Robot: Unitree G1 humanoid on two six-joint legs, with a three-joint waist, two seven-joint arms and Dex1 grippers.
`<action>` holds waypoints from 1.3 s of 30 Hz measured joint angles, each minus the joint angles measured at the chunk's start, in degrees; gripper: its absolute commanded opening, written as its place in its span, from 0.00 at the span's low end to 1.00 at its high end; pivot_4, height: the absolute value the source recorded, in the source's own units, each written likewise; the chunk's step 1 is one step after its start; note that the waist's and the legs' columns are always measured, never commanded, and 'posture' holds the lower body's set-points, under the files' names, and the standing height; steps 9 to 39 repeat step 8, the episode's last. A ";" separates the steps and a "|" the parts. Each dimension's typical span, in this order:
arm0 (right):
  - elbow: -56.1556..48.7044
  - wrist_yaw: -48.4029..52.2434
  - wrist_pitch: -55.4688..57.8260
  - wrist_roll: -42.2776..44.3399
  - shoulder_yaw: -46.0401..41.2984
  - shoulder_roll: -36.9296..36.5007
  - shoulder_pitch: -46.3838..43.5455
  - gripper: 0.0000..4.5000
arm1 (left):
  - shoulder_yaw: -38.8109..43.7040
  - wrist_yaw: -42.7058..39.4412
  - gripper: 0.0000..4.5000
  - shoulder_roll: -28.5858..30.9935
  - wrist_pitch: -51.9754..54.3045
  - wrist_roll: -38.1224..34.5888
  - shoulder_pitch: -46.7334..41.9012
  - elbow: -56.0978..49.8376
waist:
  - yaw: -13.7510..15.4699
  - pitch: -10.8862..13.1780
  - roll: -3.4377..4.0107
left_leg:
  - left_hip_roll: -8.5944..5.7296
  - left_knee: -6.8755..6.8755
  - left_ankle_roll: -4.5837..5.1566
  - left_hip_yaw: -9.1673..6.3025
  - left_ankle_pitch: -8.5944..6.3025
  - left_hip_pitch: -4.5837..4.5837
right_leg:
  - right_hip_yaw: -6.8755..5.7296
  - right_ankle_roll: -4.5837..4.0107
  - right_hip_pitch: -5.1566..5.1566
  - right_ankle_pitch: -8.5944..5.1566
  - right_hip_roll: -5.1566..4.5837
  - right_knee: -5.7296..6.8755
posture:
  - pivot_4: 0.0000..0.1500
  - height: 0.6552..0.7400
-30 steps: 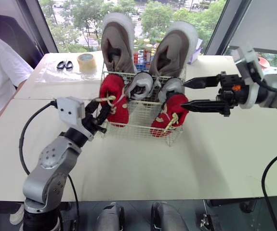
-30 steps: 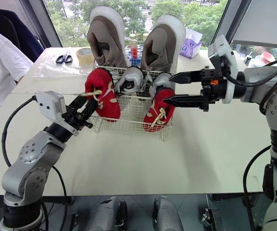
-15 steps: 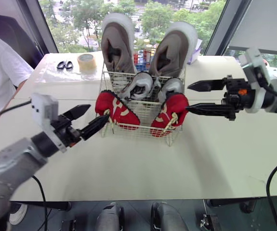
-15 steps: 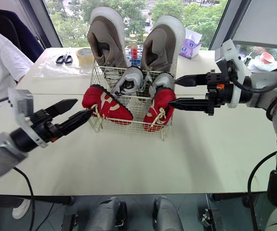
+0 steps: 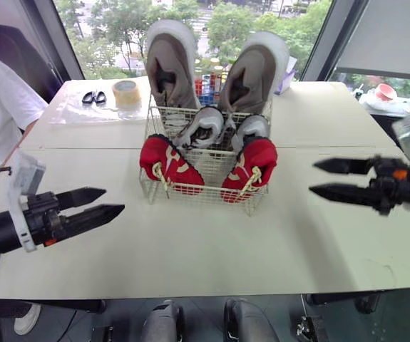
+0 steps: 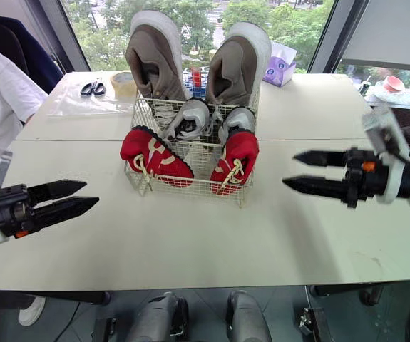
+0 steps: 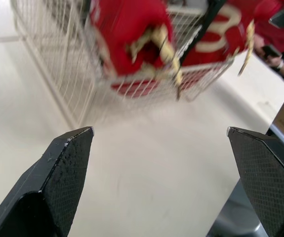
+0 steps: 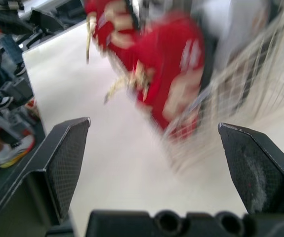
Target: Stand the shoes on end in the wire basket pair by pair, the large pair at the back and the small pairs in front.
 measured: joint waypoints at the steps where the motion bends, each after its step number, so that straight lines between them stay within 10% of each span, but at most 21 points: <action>1: -1.14 -0.92 -0.09 0.08 0.01 0.77 1.86 1.00 | -0.41 -1.25 0.99 -0.03 -0.23 1.84 0.88 -0.07 | 0.00 0.00 0.01 | 0.00 0.00 -0.01 0.00 -0.01 0.00 | 0.00 -0.01 0.00 0.00 -0.01 0.00 | 1.00 1.00; 39: -3.69 -4.69 -1.83 0.04 0.84 2.44 5.33 1.00 | -3.15 -5.89 0.99 -1.66 -1.82 9.44 3.51 -0.72 | 0.00 0.01 0.04 | 0.00 -0.03 -0.01 0.00 -0.02 -0.06 | 0.03 -0.05 -0.09 -0.02 -0.05 -0.04 | 1.00 1.00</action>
